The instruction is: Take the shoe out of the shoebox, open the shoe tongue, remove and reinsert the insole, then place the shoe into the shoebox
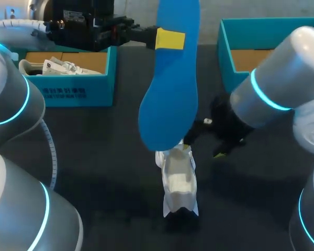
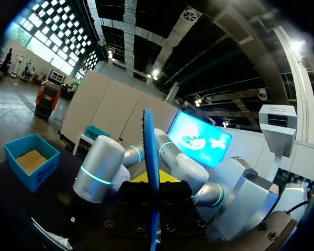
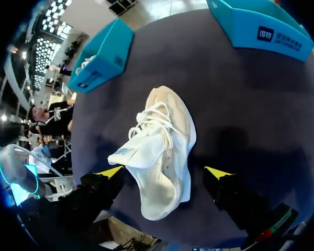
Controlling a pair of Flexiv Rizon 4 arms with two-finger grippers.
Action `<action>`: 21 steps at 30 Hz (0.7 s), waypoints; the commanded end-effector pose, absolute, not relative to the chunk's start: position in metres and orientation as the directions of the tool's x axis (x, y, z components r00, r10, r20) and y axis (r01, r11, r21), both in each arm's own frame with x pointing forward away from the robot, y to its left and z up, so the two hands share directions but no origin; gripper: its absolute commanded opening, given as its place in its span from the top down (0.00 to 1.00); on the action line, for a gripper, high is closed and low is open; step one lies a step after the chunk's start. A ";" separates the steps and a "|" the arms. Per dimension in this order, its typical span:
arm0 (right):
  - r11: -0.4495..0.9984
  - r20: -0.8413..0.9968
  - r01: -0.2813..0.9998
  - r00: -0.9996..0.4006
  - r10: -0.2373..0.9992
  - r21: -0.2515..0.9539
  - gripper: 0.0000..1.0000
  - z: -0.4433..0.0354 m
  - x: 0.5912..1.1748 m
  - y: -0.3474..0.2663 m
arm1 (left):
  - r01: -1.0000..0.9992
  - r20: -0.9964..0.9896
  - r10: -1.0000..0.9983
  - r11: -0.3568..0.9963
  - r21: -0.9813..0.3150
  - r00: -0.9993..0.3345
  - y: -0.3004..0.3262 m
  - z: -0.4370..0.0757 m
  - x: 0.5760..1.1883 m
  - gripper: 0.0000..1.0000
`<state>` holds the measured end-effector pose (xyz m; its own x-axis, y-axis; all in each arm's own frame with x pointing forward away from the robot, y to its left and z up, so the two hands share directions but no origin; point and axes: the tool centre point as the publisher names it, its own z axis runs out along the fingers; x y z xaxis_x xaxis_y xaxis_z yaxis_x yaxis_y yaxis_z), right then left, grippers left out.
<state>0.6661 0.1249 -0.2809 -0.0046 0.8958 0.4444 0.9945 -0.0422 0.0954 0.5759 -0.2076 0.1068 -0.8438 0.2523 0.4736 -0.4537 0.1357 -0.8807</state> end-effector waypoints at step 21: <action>-0.083 0.671 0.992 -0.006 0.741 0.100 0.00 -0.237 0.676 0.088 | -0.454 0.474 0.252 0.138 -0.880 -0.844 -0.209 0.107 0.576 1.00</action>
